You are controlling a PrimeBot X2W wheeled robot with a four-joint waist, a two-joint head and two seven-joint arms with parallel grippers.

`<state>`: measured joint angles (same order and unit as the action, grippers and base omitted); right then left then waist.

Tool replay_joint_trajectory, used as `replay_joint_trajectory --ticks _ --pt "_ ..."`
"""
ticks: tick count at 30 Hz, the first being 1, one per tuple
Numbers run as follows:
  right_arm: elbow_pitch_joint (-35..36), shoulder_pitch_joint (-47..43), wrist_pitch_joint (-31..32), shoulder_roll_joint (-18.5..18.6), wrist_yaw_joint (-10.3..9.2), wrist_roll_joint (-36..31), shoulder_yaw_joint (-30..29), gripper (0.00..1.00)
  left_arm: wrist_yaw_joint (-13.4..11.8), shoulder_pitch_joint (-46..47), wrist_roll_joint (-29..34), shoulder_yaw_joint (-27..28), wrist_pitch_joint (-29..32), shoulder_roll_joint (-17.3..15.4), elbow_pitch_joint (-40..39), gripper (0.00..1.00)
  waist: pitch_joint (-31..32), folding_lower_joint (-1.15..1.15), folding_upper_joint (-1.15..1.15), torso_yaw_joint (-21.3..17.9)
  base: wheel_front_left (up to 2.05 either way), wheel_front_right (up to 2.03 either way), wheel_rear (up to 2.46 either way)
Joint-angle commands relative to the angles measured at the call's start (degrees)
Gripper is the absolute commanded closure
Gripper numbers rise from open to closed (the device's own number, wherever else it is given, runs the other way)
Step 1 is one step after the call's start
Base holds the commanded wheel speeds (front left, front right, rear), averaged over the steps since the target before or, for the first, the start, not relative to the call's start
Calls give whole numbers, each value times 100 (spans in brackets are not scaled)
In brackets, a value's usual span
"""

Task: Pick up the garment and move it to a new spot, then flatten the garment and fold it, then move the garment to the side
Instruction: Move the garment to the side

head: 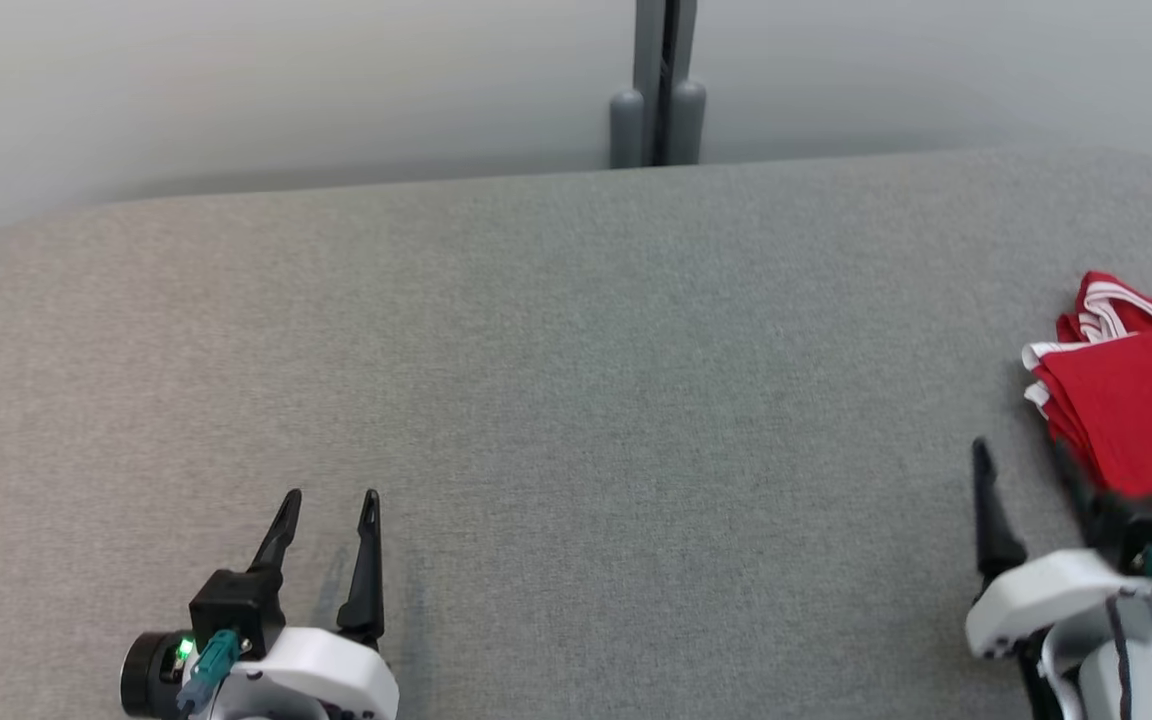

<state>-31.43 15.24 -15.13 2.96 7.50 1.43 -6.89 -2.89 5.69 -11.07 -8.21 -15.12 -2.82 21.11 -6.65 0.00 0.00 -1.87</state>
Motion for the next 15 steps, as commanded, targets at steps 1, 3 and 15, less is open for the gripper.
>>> replay_joint_trajectory --ticks 1,3,15 --pt "52 -108 0 7 -2 60 47 0 -30 -69 -27 37 2 -20 9 0 157 0 0 108 0 0 0" --pt "95 -291 0 26 -2 168 110 0 -33 -159 -44 79 2 -21 27 0 270 0 0 141 0 0 0" --pt "384 -751 0 17 -2 375 397 0 -50 -418 -266 259 2 -21 69 0 659 0 0 194 0 0 0"
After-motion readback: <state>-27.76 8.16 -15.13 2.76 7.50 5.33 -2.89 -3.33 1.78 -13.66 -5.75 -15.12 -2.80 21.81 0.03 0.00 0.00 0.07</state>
